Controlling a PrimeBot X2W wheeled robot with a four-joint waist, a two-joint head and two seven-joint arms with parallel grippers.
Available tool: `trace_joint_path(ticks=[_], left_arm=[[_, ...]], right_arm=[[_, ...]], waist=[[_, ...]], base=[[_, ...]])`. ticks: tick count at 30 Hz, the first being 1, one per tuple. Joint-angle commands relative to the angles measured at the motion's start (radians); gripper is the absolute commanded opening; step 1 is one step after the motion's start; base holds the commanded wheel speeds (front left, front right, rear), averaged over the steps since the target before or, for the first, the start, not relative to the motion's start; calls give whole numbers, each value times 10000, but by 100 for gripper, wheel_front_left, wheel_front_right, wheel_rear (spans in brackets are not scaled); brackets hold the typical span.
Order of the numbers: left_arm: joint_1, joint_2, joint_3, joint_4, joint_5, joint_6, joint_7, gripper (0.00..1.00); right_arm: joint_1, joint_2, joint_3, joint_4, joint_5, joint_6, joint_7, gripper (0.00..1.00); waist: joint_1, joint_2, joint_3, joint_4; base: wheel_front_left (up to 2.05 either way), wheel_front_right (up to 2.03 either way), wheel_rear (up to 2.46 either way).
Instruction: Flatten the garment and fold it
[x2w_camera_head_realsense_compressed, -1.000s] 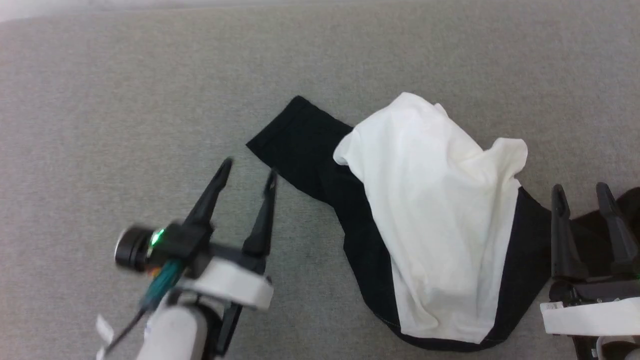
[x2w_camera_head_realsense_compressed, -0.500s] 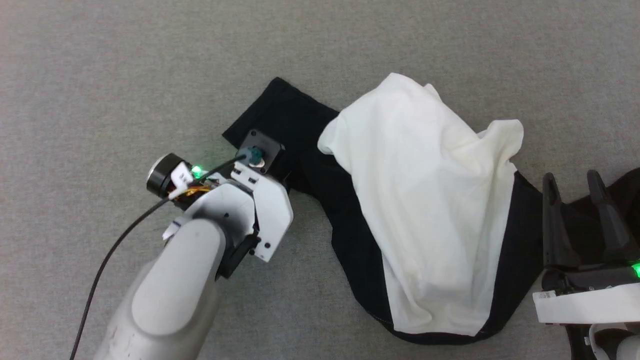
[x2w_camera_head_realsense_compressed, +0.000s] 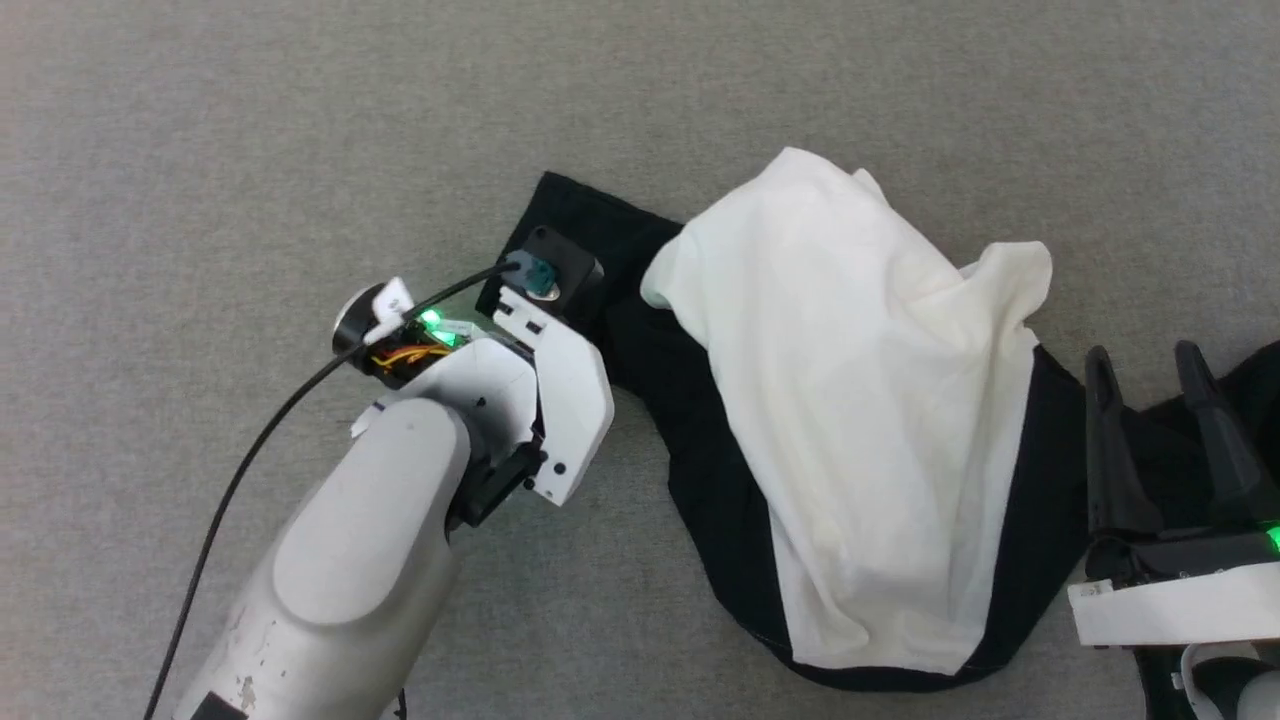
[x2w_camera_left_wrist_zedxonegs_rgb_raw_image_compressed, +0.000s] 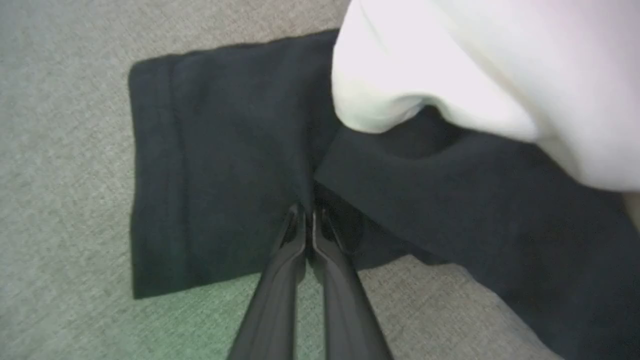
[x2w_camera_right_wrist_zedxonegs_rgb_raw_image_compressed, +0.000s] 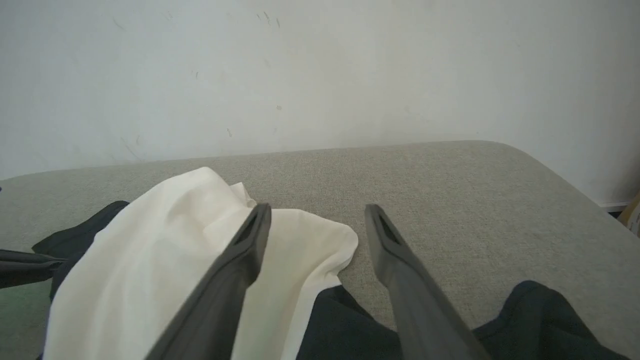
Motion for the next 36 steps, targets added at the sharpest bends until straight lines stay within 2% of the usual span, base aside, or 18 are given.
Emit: trace_joint_path(ticks=[1, 4, 7, 12, 13, 15, 18, 24, 28, 34, 35, 36], left_arm=[[407, 118, 98, -173, -108, -6, -470, 0], [745, 30, 752, -1137, -669, 256, -1247, 0], [1455, 369, 1617, -2571, -1134, 638, -1753, 0], [3827, 1307, 3367, -5414, -1466, 1834, -1902, 0], [3827, 1307, 3367, -5414, -1466, 1834, -1902, 0], [4992, 1479, 4068, -6318, -1563, 2339, -1983, 0], [6657, 1351, 4854, -7072, -1937, 2829, -2235, 0], [8645, 1106, 5976, -6448, -1980, 3431, -3096, 0], [8853, 915, 6237, -5599, -2113, 3340, -3855, 0], [8701, 1105, 6677, -5031, -1929, 3440, -4488, 0], [8621, 1107, 6680, -5126, -1989, 3387, -4534, 6], [8497, 1063, 6699, -5304, -2107, 3334, -4609, 44]], right_arm=[[-59, 9, 12, -63, -63, -9, 30, 100], [-32, 17, 51, -23, -31, -9, 30, 100], [16, 33, 93, 28, -14, -9, 33, 100], [100, 59, 48, 85, -7, -9, 11, 100], [100, 59, 48, 85, -7, -9, 11, 100], [135, 66, -3, 86, -5, -9, 5, 100], [189, 74, -71, 75, -14, -9, 43, 100], [202, 73, -87, 11, -76, -9, 240, 100], [213, 21, -150, -48, -134, -9, 373, 100], [263, -6, -93, -136, -159, -9, 535, 100], [279, -5, -97, -145, -166, -9, 551, 100], [288, -5, -91, -151, -169, -9, 566, 100]], waist=[[-1, -1, -155, 232], [-1, -1, -355, 455], [-1, -1, -512, 639], [-1, -1, -637, 920], [-1, -1, -637, 920], [-1, -1, -642, 1041], [-1, -1, -632, 1229], [-1, -1, -687, 1487], [-1, -1, -780, 1585], [-1, -1, -910, 1516], [-1, -1, -918, 1488], [-1, -1, -918, 1450]], base=[[0, 0, 0], [0, 0, 0], [0, 0, 0], [0, 0, 0], [0, 0, 0], [0, 0, 0], [0, 0, 0], [0, 0, 0], [0, 0, 0], [0, 0, 0], [0, 0, 0], [0, 0, 0]])
